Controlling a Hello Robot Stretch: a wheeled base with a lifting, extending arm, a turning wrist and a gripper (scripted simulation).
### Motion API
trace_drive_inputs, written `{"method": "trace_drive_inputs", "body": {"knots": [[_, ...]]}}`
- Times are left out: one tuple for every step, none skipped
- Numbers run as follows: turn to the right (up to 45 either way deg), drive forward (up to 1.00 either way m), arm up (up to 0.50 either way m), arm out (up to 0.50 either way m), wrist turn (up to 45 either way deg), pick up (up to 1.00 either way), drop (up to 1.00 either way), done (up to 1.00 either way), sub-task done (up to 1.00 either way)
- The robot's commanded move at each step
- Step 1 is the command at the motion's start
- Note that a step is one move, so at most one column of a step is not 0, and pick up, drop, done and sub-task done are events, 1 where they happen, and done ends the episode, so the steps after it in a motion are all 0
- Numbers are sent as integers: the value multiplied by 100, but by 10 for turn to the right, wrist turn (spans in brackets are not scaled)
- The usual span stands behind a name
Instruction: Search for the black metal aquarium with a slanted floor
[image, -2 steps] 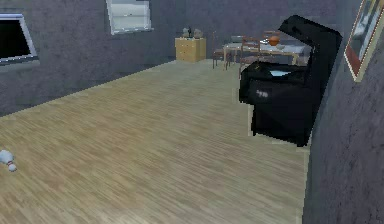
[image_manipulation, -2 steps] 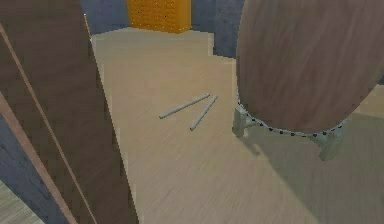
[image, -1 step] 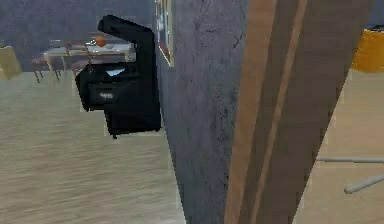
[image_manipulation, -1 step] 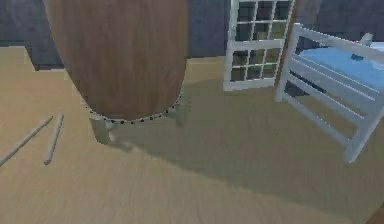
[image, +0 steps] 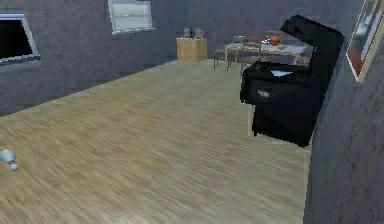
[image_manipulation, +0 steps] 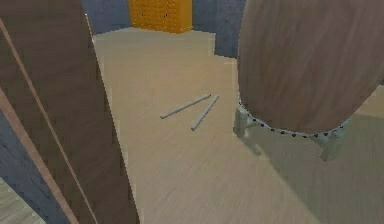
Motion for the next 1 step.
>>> {"method": "trace_drive_inputs", "body": {"knots": [[-450,0,0,0,0,0,0,0,0]]}}
